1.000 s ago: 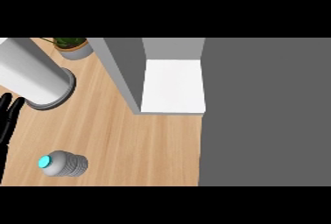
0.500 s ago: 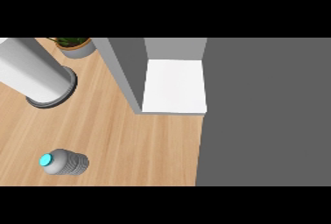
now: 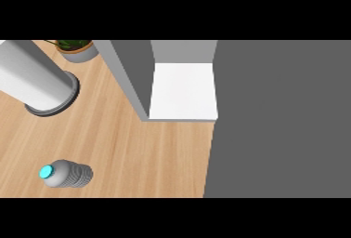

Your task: Pick up the bottled water, place it into the cabinet and close the cabinet

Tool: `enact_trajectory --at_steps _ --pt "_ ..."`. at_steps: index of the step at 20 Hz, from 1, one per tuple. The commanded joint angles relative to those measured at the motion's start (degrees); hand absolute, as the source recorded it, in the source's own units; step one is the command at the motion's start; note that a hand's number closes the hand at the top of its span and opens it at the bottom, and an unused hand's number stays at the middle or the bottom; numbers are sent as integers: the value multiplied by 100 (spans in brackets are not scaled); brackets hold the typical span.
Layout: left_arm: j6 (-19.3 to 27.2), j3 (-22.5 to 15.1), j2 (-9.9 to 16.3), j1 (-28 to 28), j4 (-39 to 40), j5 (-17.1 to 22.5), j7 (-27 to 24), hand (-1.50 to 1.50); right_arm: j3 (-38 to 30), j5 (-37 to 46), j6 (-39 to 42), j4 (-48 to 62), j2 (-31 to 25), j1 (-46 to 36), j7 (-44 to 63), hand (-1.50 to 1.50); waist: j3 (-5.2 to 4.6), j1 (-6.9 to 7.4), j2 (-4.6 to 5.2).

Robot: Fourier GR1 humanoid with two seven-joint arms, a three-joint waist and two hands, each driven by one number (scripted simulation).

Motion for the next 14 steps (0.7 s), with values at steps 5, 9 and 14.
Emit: enact_trajectory --at_steps 5,9,14 --pt "-531 321 -143 -422 498 -407 338 -150 314 331 -148 -19 176 -203 171 -150 0 -36 12" --pt "-625 117 -251 -727 596 -1034 428 -150 799 763 -445 -416 298 -388 741 -150 -3 -43 11" --pt "-627 -267 -949 -1140 1064 -2132 240 -150 863 745 -424 -433 183 -190 591 -150 -3 -71 12"
